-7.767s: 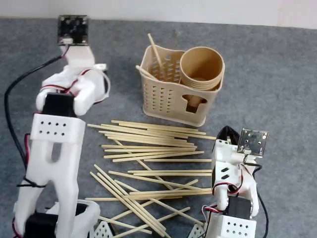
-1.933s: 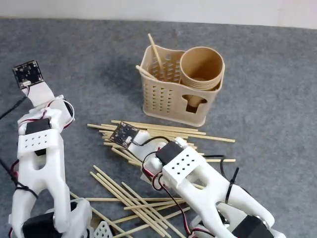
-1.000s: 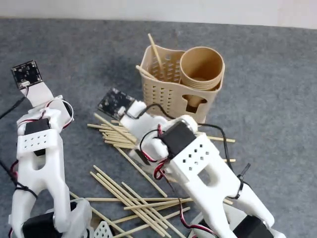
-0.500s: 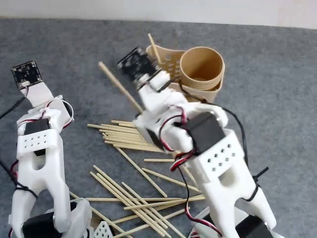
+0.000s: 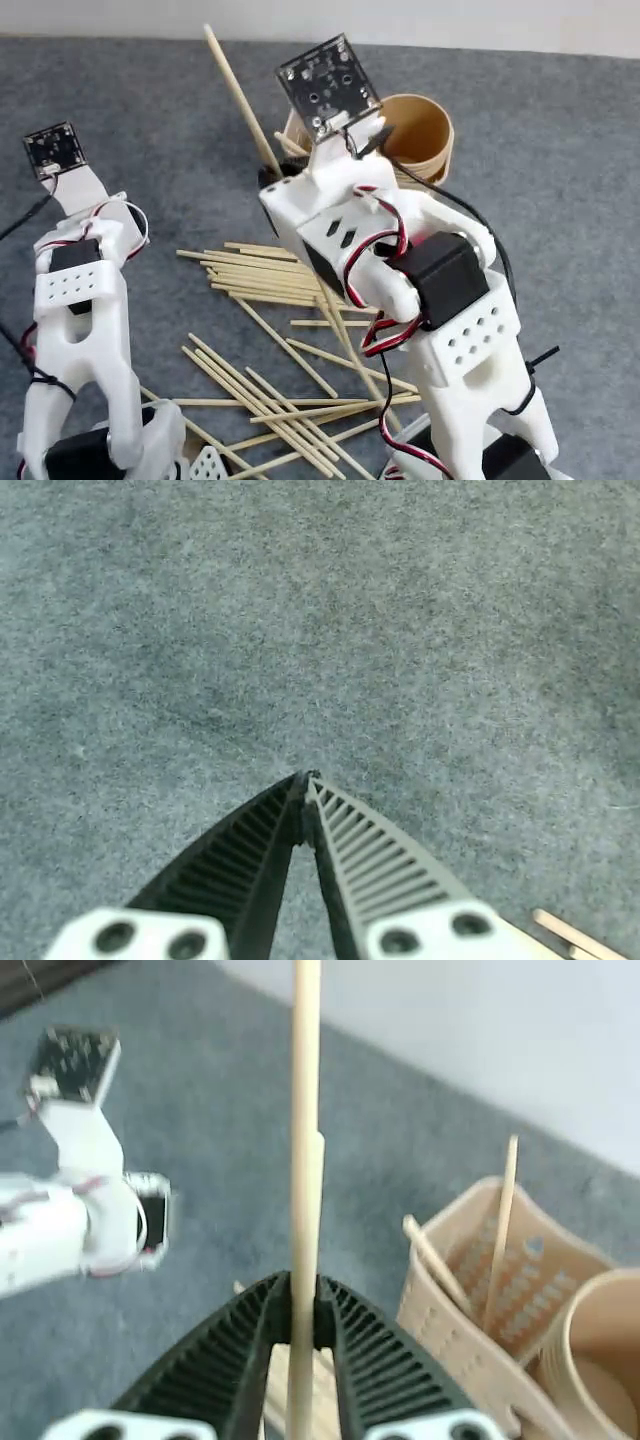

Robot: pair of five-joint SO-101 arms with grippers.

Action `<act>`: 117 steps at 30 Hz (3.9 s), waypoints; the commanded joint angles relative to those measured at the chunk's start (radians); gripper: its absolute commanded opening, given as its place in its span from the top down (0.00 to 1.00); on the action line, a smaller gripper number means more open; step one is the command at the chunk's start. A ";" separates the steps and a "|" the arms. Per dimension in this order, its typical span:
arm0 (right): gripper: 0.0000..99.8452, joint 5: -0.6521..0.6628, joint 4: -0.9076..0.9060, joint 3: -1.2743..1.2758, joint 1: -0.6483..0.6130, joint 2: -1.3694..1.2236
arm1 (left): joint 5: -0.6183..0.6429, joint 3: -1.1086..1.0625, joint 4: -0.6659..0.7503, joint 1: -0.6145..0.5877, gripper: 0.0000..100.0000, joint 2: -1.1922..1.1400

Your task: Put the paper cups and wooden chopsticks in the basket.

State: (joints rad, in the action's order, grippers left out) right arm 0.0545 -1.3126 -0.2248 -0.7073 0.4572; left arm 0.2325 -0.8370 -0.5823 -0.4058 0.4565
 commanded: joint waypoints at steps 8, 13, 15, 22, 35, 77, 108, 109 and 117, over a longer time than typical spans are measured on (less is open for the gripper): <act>1.00 -0.005 0.346 -0.041 0.082 0.005 | 0.008 0.008 0.020 -0.008 0.99 0.028; 1.00 -0.005 0.461 -0.038 0.160 -0.005 | 0.008 0.008 0.020 -0.008 0.99 0.028; 1.00 -0.005 0.489 -0.038 0.179 -0.005 | 0.008 0.008 0.020 -0.008 0.99 0.028; 1.00 -0.005 0.619 -0.035 0.249 -0.008 | 0.006 0.005 0.044 -0.008 0.99 0.028; 1.00 -0.005 1.090 0.268 0.303 -0.054 | 0.008 0.004 0.046 -0.024 0.99 0.028; 0.88 -0.011 0.736 0.648 0.271 0.285 | 0.008 0.004 0.048 -0.024 0.99 0.028; 0.87 0.078 0.010 0.871 0.047 0.340 | 0.006 0.004 0.049 -0.024 0.99 0.027; 0.87 0.078 0.002 0.871 0.030 0.340 | 0.006 0.004 0.049 -0.024 0.99 0.027; 0.87 0.078 -0.088 0.857 -0.028 0.208 | 0.003 0.004 0.049 -0.024 0.99 0.027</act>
State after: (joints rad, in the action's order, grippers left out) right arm 0.1189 -1.3663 0.6590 -0.7211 0.7365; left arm 0.2325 -0.8370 -0.5531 -0.4150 0.4565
